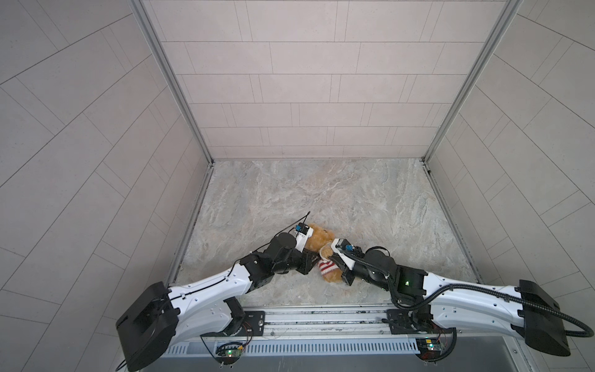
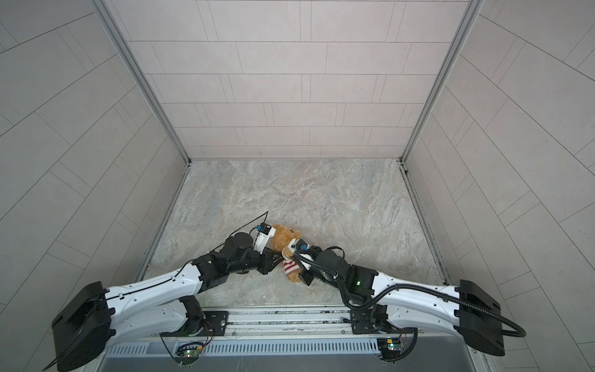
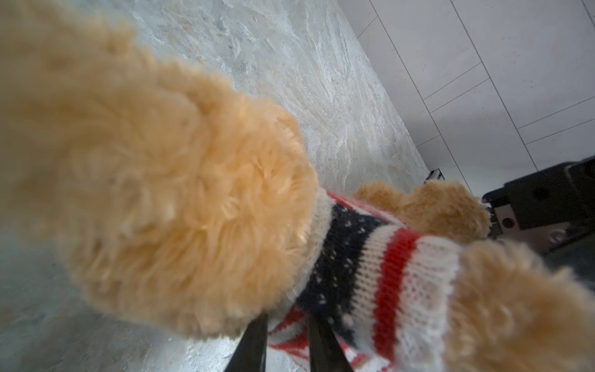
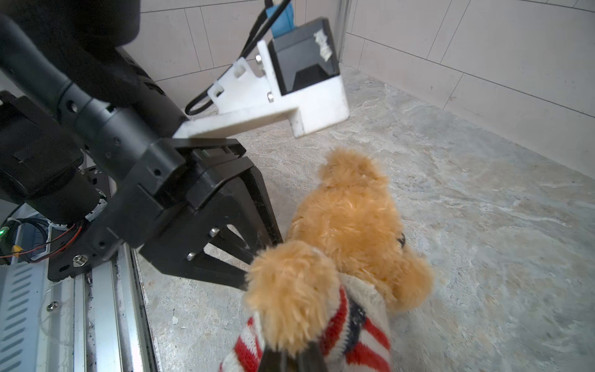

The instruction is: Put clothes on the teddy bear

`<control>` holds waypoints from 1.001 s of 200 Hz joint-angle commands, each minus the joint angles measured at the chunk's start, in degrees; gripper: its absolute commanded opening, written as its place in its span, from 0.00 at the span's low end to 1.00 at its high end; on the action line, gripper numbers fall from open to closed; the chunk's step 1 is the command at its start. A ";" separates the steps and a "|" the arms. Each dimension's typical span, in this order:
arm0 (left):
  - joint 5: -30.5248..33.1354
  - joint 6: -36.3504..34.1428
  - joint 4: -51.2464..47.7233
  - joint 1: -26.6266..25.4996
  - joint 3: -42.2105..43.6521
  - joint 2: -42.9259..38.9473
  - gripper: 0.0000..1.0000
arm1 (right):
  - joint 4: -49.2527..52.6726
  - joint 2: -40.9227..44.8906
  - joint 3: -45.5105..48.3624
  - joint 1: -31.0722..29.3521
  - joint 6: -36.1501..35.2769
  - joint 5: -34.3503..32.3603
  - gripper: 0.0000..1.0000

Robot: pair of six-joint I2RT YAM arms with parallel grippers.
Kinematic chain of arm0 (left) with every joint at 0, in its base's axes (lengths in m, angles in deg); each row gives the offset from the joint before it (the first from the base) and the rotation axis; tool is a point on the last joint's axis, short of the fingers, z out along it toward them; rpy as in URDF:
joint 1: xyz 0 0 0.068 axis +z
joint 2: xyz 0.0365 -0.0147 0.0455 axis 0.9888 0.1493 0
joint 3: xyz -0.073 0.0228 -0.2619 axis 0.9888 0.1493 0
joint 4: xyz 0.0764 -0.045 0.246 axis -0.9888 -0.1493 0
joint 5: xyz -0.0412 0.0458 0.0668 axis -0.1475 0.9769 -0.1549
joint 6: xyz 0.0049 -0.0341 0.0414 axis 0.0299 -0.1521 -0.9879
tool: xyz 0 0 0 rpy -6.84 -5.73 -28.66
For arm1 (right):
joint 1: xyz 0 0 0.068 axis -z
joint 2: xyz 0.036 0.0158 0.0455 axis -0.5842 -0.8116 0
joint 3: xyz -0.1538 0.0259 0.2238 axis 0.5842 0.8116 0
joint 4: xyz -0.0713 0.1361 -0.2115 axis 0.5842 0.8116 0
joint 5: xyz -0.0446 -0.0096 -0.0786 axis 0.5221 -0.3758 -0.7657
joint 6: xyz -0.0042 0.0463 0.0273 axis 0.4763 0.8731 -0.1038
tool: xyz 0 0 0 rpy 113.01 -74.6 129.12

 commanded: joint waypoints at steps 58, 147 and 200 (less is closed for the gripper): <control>-2.26 -0.83 10.58 -1.85 0.52 1.73 0.35 | -6.81 0.84 -1.73 -0.06 2.47 3.26 0.00; 0.15 -3.04 10.61 -1.74 -0.14 0.36 0.00 | -10.68 5.29 -2.16 -0.58 6.34 5.80 0.00; -1.10 -1.36 14.14 0.80 3.42 0.22 0.00 | -10.85 8.94 -1.97 -0.64 6.89 5.54 0.00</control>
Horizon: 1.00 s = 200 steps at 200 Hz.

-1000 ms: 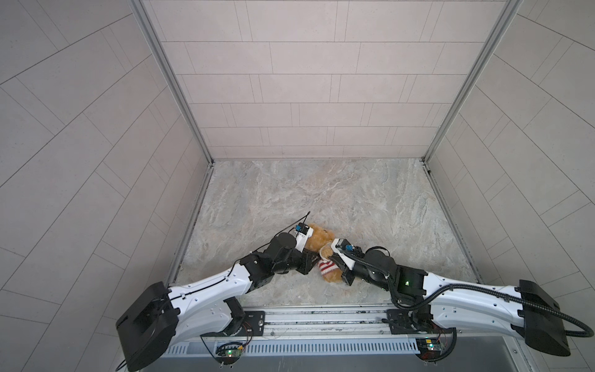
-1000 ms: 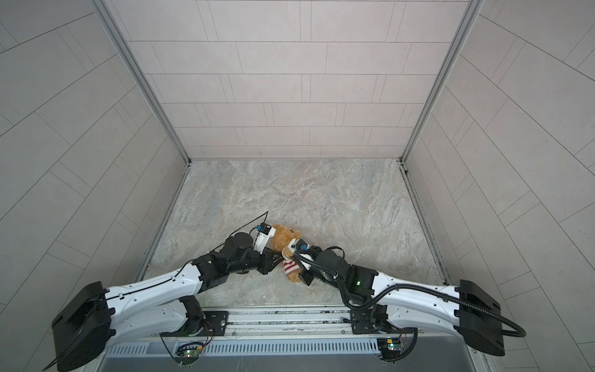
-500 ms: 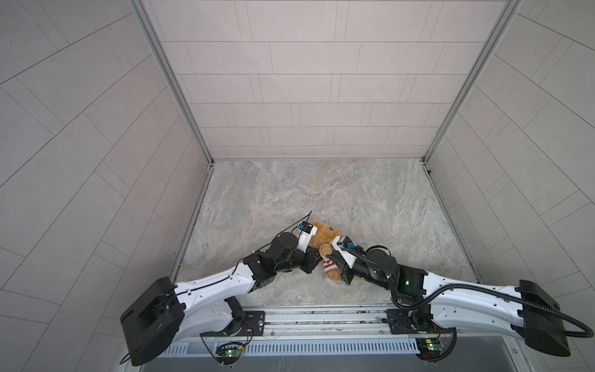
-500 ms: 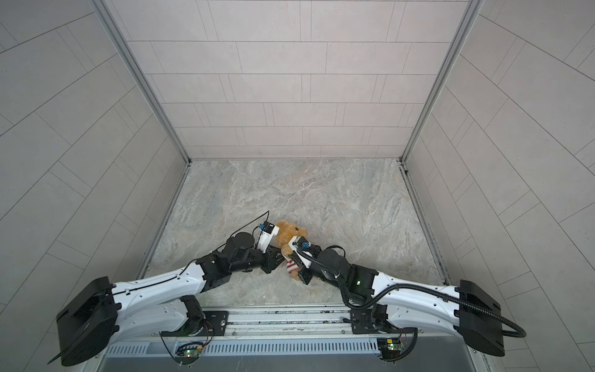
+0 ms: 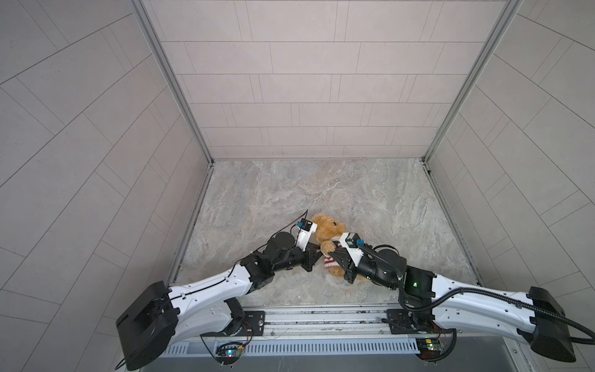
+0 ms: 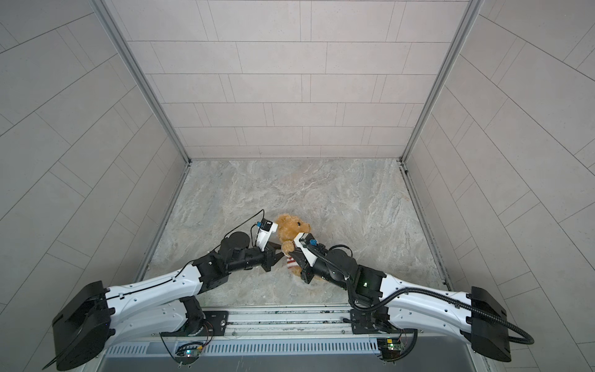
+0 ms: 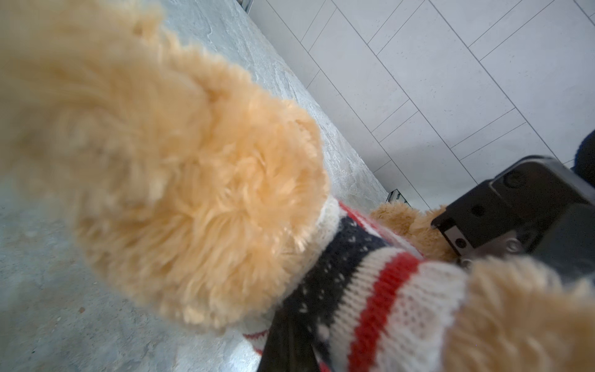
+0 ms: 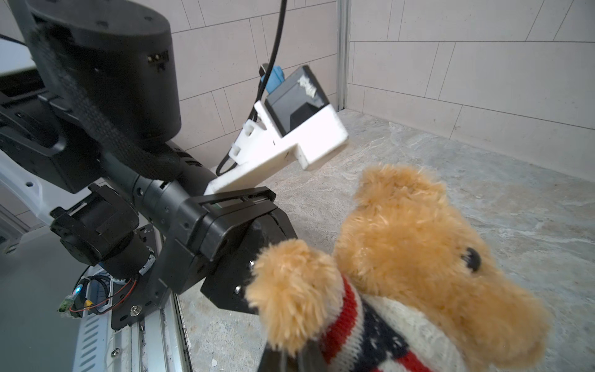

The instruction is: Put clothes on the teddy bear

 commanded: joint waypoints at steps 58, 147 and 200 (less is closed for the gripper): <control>-1.20 0.81 3.79 3.79 4.53 0.37 0.00 | -7.03 5.37 -1.54 -0.91 1.11 1.37 0.00; -1.40 -0.35 2.91 5.48 5.77 1.97 0.00 | -8.94 6.13 -0.71 -0.91 0.77 0.16 0.00; -2.47 -2.16 0.74 0.21 3.04 -1.80 0.00 | -7.68 5.19 0.94 -0.92 1.77 -7.89 0.00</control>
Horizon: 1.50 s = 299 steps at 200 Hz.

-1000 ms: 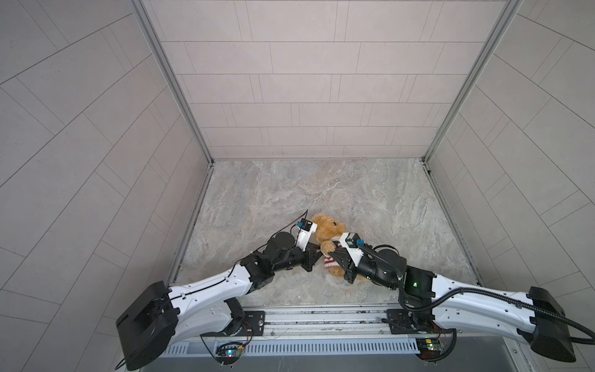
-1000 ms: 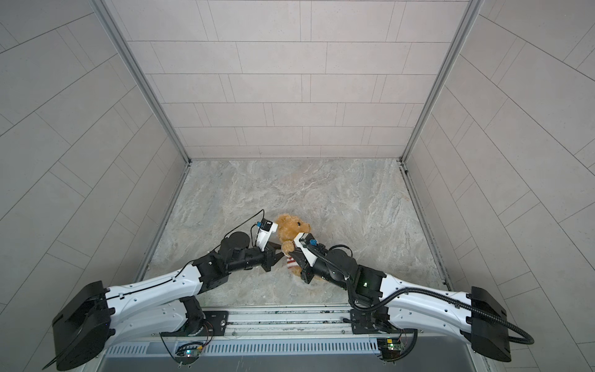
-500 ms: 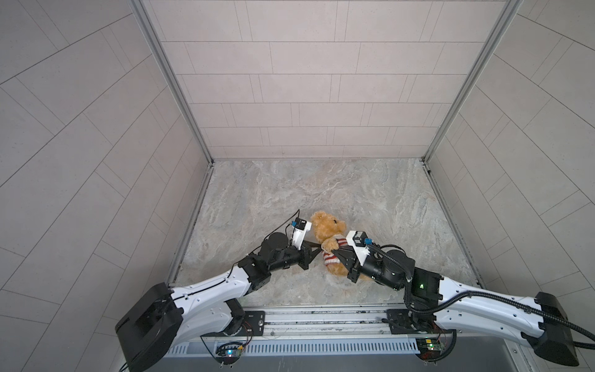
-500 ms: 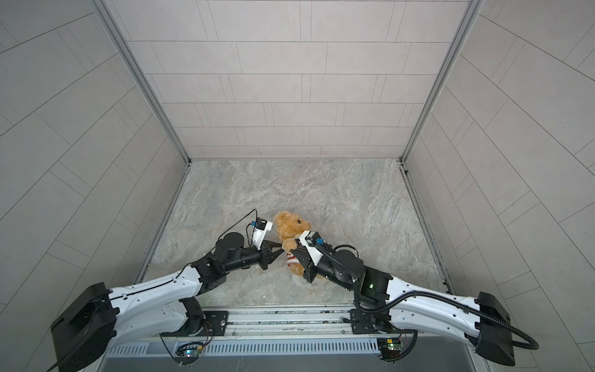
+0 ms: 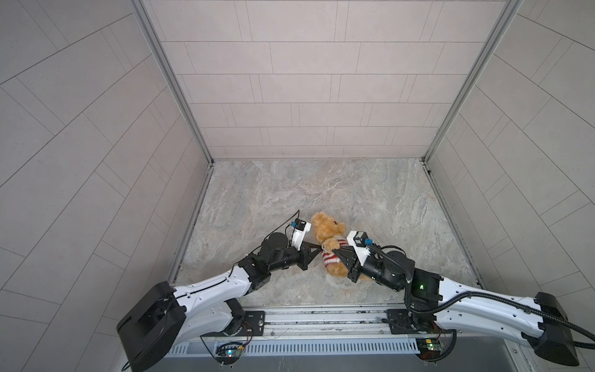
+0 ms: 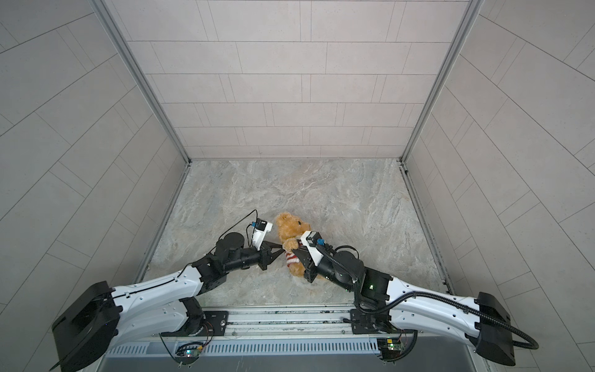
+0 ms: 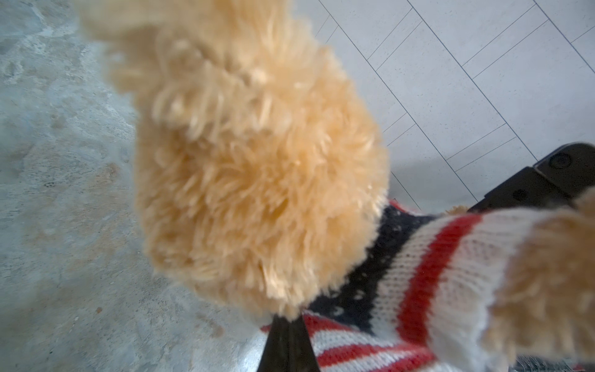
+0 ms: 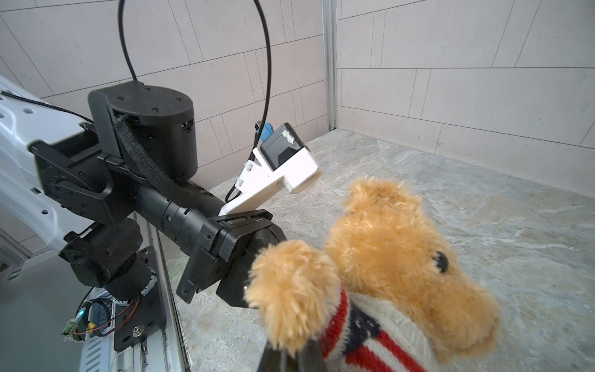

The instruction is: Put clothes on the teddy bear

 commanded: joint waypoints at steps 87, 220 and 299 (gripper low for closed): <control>3.17 0.71 -2.06 -3.60 -1.04 1.38 0.00 | -4.18 -1.03 1.77 -0.52 3.62 -13.39 0.00; 3.97 2.55 -2.24 -3.93 -3.39 0.70 0.31 | -10.55 -12.95 2.84 -0.54 5.97 -11.81 0.09; 4.15 1.90 -0.04 0.37 -0.43 5.73 0.22 | 0.42 -6.57 -1.34 0.04 4.82 -9.50 0.42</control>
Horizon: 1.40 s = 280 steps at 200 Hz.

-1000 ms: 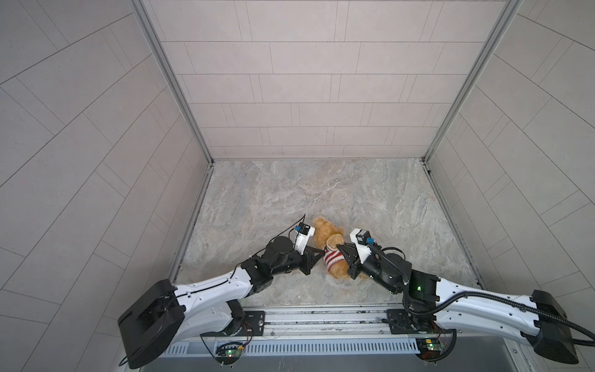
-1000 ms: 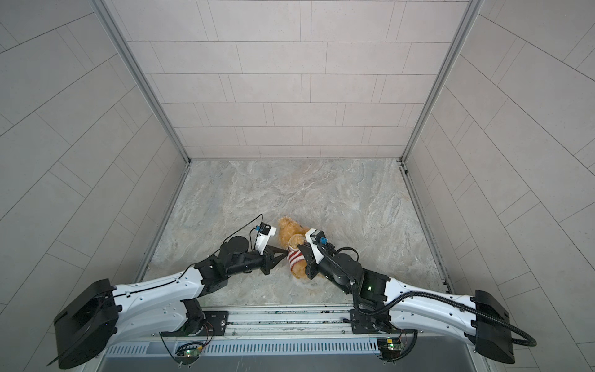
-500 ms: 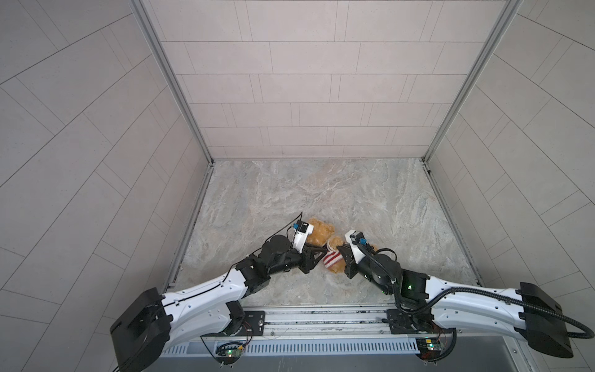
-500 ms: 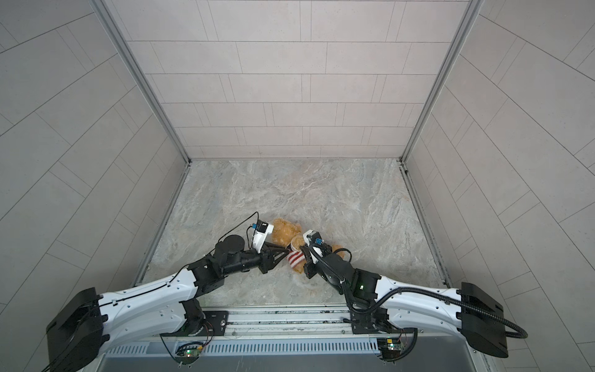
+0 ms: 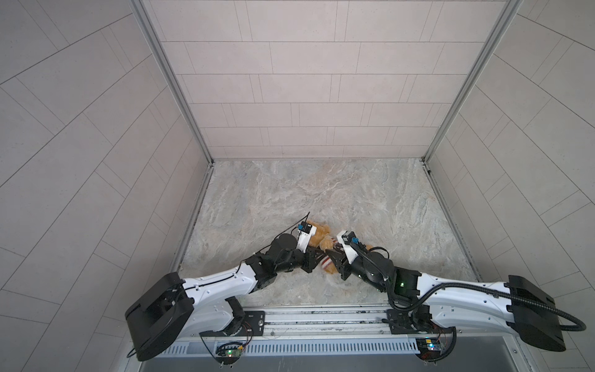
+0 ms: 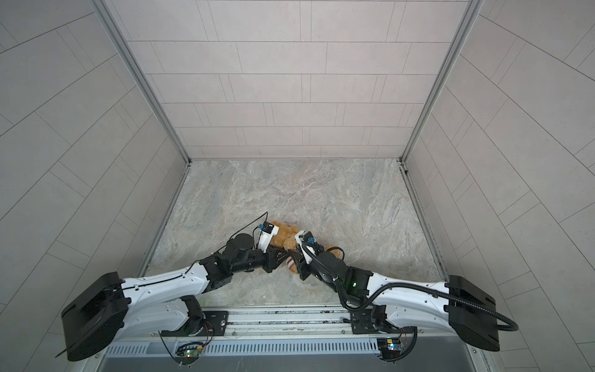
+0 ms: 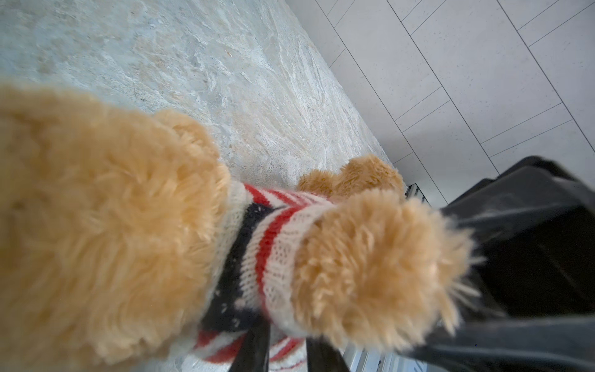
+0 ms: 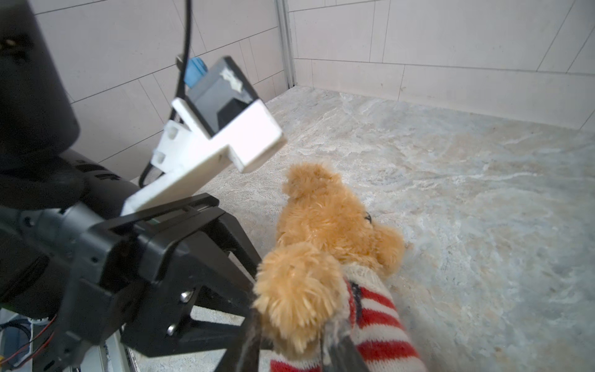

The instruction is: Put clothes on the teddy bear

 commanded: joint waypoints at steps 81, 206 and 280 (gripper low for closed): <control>3.99 -0.25 -7.04 2.63 2.89 -8.04 0.30 | 31.92 4.04 -11.96 14.85 1.04 3.03 0.45; 15.38 4.23 -20.29 -1.52 -3.16 -7.95 0.56 | 11.75 -11.15 -6.29 5.70 10.71 3.64 0.31; 18.13 2.26 -18.36 -0.67 -3.42 -2.66 0.42 | 20.79 -1.91 -9.88 5.23 7.88 0.28 0.36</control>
